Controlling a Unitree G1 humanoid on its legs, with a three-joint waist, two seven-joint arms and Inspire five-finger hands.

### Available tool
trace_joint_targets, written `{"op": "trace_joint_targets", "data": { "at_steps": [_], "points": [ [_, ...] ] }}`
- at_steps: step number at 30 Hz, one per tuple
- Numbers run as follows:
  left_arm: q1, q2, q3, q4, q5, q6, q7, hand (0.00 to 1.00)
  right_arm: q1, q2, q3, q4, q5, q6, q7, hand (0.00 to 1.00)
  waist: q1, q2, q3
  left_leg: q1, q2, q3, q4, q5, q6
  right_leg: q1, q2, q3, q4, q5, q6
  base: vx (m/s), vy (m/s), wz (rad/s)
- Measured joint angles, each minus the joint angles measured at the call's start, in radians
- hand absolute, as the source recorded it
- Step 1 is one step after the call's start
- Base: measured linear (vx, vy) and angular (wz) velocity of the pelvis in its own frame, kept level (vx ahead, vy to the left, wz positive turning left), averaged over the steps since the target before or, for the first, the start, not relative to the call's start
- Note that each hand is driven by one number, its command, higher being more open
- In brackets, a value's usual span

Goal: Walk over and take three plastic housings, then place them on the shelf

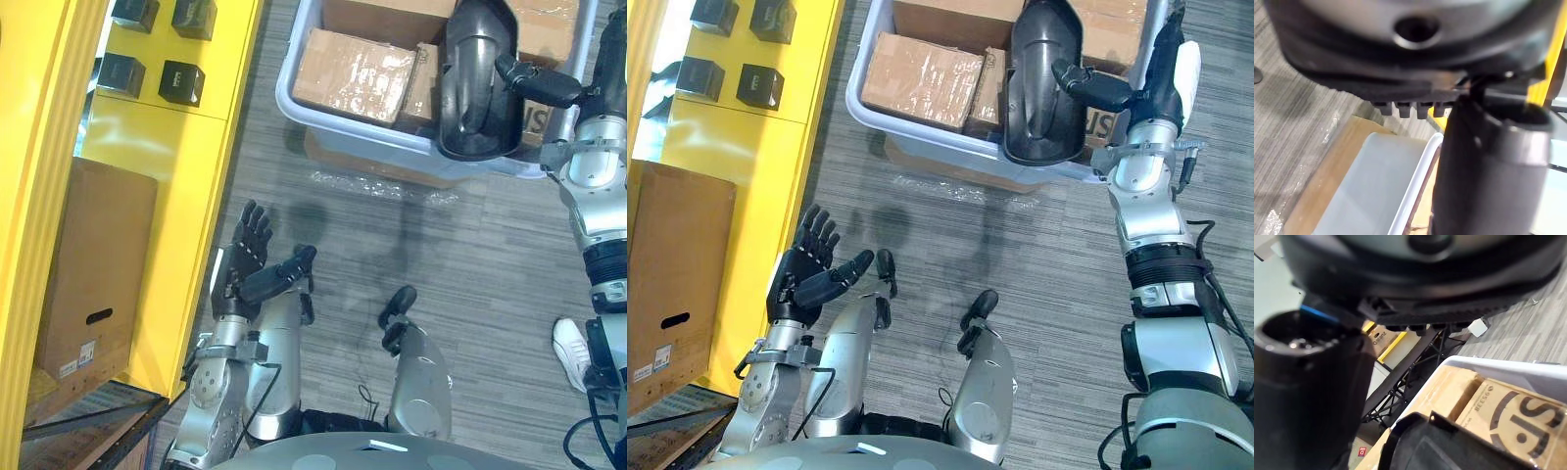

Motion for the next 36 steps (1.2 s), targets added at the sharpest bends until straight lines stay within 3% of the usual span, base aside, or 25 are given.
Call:
{"op": "trace_joint_targets", "data": {
  "at_steps": [7,14,18,21,23,28,35,36],
  "points": [
    [-0.006,0.000,0.001,0.001,0.000,0.025,0.010,1.00,-0.067,-0.002,0.042,0.210,0.025,0.003,0.018,1.00,0.002,0.002,-0.001,-0.002,-0.004,-0.014,-0.015,0.008,-0.003,0.000,0.000,-0.013,0.002,-0.002,-0.003,0.00,-0.006,0.04],
    [-0.034,0.001,0.001,0.007,-0.004,0.037,0.005,1.00,-0.141,-0.082,0.103,0.366,0.070,0.031,0.035,1.00,0.027,0.016,-0.003,-0.026,-0.016,-0.043,-0.017,0.017,-0.002,-0.002,-0.003,-0.048,0.005,-0.005,-0.005,0.01,-0.006,0.13],
    [-0.034,0.001,0.000,0.010,-0.005,0.037,-0.004,1.00,-0.187,-0.116,0.112,0.451,0.098,0.038,0.043,1.00,0.030,0.033,-0.005,-0.049,-0.026,-0.055,-0.013,0.019,0.002,-0.016,-0.013,-0.061,0.016,-0.007,-0.009,0.00,0.014,0.12],
    [-0.040,0.001,-0.014,0.034,-0.006,0.037,-0.014,1.00,-0.234,-0.124,0.114,0.527,0.125,0.038,0.055,1.00,0.033,0.064,-0.005,-0.064,-0.034,-0.061,-0.006,0.022,0.006,-0.030,-0.024,-0.064,0.031,-0.009,-0.009,-0.01,0.013,0.07],
    [-0.048,-0.001,-0.039,0.046,-0.007,0.037,-0.016,1.00,-0.242,-0.157,0.132,0.562,0.157,0.039,0.058,1.00,0.052,0.098,-0.007,-0.085,-0.035,-0.066,0.002,0.023,0.010,-0.049,-0.027,-0.066,0.039,-0.009,-0.009,0.00,0.000,0.00],
    [-0.048,-0.001,-0.048,0.069,-0.013,0.037,-0.015,1.00,-0.278,-0.162,0.133,0.620,0.227,0.074,0.089,1.00,0.060,0.105,-0.012,-0.107,-0.039,-0.067,0.002,0.030,0.014,-0.081,-0.038,-0.065,0.064,-0.015,-0.014,0.00,0.000,0.00],
    [-0.051,-0.002,-0.079,0.081,-0.023,0.037,-0.015,1.00,-0.282,-0.190,0.172,0.667,0.252,0.089,0.161,1.00,0.080,0.136,-0.032,-0.130,-0.054,-0.082,0.000,0.035,0.008,-0.111,-0.064,-0.078,0.109,-0.043,-0.023,0.00,-0.008,0.08],
    [-0.051,-0.003,-0.084,0.081,-0.023,0.037,-0.014,1.00,-0.282,-0.191,0.172,0.671,0.252,0.089,0.179,0.00,0.082,0.145,-0.039,-0.131,-0.057,-0.086,0.000,0.035,0.008,-0.111,-0.069,-0.083,0.113,-0.047,-0.022,0.01,-0.008,0.12]
  ]
}}
